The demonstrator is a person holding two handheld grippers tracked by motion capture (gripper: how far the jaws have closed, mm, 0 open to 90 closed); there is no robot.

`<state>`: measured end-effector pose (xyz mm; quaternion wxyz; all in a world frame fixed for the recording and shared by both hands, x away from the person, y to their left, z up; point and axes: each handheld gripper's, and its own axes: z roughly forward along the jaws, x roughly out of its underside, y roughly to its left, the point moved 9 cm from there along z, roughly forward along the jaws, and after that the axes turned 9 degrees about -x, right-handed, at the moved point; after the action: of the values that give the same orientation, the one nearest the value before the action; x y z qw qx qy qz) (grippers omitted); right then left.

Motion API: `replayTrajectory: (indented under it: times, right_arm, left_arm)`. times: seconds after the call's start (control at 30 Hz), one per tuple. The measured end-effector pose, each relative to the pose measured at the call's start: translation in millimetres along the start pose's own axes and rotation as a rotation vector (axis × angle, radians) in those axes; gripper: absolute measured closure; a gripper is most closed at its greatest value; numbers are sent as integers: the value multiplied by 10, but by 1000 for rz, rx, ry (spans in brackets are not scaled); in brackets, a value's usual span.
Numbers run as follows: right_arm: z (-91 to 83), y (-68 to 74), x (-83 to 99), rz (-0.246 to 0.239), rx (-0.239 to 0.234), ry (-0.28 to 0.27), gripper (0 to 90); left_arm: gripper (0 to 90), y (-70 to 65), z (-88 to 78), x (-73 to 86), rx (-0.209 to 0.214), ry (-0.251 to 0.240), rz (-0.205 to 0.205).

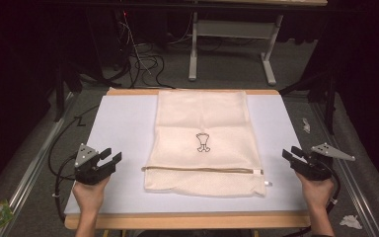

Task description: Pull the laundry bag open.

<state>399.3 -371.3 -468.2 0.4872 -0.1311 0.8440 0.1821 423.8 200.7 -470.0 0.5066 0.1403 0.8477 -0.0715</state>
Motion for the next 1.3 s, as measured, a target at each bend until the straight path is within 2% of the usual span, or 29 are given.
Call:
replayTrajectory:
  times: [0.2, 0.53, 1.0, 1.3]
  right_arm:
    - [56, -65, 64, 14, 14, 25, 574]
    - [117, -160, 154, 33, 40, 53, 568]
    - [222, -220, 244, 42, 57, 71, 552]
    - [300, -243, 331, 51, 70, 100, 543]
  left_arm:
    - [526, 41, 57, 57, -34, 16, 15]
    - [517, 127, 163, 114, -54, 32, -11]
    - [487, 158, 314, 146, -60, 46, -45]
    - [486, 178, 469, 218, -86, 87, -35]
